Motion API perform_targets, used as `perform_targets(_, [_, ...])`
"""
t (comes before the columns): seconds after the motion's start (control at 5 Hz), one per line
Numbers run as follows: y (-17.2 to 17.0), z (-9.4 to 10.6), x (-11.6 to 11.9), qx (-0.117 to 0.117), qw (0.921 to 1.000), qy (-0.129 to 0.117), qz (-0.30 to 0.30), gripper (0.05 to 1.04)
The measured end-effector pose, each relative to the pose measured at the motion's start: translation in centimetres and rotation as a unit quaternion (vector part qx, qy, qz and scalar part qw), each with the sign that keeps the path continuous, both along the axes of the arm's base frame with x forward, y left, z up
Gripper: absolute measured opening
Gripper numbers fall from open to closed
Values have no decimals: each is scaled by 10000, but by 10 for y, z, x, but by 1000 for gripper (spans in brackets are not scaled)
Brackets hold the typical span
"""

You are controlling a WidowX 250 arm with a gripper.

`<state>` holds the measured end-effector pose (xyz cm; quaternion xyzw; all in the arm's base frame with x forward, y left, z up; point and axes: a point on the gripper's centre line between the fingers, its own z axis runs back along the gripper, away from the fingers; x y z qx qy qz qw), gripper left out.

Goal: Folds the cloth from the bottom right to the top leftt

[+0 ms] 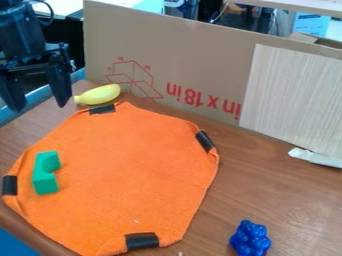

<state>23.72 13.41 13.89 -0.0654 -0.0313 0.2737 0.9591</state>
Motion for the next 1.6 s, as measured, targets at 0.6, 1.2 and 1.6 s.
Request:
perform_targets(0.6, [-38,-39,61,639,9972,-339,204,999])
perform_targets(1.2, [-88,-71,153,1559,9841,-770,364,999])
perform_targets(1.6, [-110,-90,171,1930,9743,-1015,563,999])
